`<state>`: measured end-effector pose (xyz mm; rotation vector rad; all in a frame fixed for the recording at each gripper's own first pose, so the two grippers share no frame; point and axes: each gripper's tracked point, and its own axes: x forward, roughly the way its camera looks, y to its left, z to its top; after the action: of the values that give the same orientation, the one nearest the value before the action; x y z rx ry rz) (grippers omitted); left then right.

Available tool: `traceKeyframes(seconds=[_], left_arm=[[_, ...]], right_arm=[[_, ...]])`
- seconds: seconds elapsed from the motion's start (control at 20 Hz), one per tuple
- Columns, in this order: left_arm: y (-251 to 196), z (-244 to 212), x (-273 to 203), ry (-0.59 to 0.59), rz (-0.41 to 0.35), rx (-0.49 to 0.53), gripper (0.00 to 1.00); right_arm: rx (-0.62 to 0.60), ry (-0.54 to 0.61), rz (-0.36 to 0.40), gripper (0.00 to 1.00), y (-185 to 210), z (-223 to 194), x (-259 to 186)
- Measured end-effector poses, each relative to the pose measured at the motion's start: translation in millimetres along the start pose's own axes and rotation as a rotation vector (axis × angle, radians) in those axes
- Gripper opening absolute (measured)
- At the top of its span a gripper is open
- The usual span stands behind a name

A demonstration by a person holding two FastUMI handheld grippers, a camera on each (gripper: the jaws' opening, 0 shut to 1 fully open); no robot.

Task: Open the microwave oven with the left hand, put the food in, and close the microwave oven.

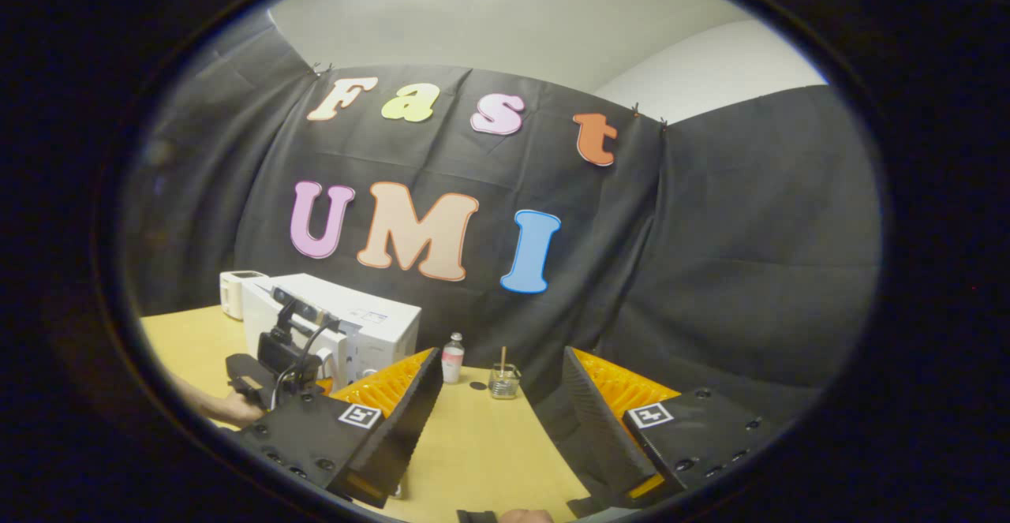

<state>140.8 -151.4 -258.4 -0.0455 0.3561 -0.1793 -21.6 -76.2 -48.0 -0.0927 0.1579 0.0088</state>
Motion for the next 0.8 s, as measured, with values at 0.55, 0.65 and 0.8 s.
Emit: traceKeyframes(seconds=[0.55, 0.65, 0.8], left_arm=[[71.5, -39.6, -114.7, 0.057, -0.009, -0.009, 0.01], [86.7, -44.7, -127.8, 0.065, 0.0, -0.014, 0.01], [113.8, -52.4, -146.5, 0.075, 0.041, -0.021, 0.01]], right_arm=[[0.107, -0.007, 0.051, 0.97, 52.9, 8.9, 5.6], [0.116, -0.012, 0.057, 0.96, 62.2, 12.1, 5.6], [0.109, -0.018, 0.068, 0.96, 76.6, 13.5, 6.0]])
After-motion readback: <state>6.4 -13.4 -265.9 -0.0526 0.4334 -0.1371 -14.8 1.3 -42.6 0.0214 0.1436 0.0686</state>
